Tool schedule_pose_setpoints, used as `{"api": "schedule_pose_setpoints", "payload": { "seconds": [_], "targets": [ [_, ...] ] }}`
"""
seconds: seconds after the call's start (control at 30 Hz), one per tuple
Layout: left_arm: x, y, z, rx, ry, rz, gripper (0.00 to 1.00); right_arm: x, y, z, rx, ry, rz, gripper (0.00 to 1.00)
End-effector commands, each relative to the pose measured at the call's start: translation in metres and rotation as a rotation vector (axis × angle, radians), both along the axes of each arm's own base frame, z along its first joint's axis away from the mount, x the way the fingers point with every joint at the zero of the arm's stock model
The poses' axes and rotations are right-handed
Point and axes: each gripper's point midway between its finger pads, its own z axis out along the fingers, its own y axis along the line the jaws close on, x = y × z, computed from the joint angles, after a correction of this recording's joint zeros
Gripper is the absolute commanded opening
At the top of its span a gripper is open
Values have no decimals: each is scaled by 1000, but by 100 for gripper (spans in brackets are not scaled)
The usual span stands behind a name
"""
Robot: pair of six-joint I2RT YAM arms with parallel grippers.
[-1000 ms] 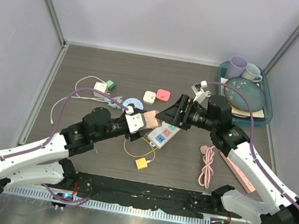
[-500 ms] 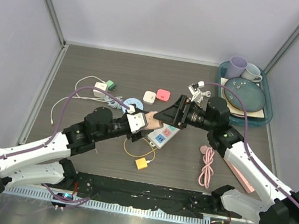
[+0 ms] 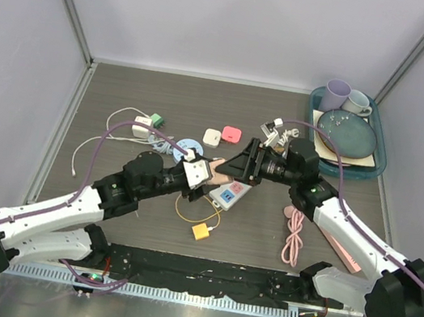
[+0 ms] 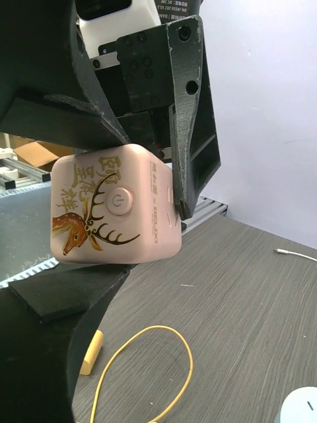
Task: Insert the plug
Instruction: Pick up the plug from the center of the board, then insert the plug into the socket.
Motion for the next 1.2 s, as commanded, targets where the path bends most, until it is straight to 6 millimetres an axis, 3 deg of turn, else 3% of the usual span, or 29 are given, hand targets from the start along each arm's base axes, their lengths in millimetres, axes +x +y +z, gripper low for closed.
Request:
{"api": "schedule_pose_setpoints", "payload": {
  "seconds": [0.0, 0.07, 0.13, 0.17, 0.23, 0.27, 0.3, 0.37, 0.47, 0.63, 0.67, 0.73, 0.77, 0.83, 0.97, 1.1, 1.17],
  "targets": [
    [2, -8, 37, -108, -60, -10, 3, -6, 5, 9, 36, -29, 49, 68],
    [3, -8, 34, -97, -55, -5, 3, -7, 5, 9, 38, -27, 59, 62],
    [4, -8, 32, -91, -52, -1, 4, -9, 5, 12, 43, -36, 67, 47],
    [5, -7, 30, -85, -48, 4, 10, -10, 5, 12, 41, -37, 72, 41],
    [6, -7, 26, -73, -38, 9, 31, -10, 4, 15, 34, -66, 79, 22],
    [6, -7, 28, -72, -37, 10, 50, -11, 3, 14, 23, -65, 81, 16],
    [6, -7, 25, -61, -27, 12, 57, -10, 3, 17, 22, -81, 79, 6],
    [8, -6, 24, -56, -15, 25, 76, -10, 2, 18, 13, -101, 79, 1],
    [13, 0, 25, -53, -2, 75, 92, -4, -2, 22, -10, -130, 61, 1],
    [30, 21, 33, -42, 3, 226, 100, 20, -23, 24, -118, -206, -27, 1],
    [33, 25, 34, -43, 3, 259, 100, 27, -31, 13, -192, -240, -48, 1],
    [42, 40, 38, -46, -17, 342, 100, 37, -40, 13, -270, -294, -82, 1],
    [45, 46, 38, -40, -20, 367, 100, 44, -52, -1, -372, -318, -106, 1],
    [55, 64, 45, -48, -34, 460, 100, 52, -60, -6, -459, -336, -119, 1],
    [73, 101, 59, -98, -46, 621, 100, 55, -78, -36, -645, -302, -66, 1],
    [94, 148, 69, -168, -33, 810, 100, 62, -85, -41, -737, -354, -9, 1],
    [99, 162, 72, -191, -28, 867, 100, 65, -90, -49, -794, -367, 30, 1]
  ]
}}
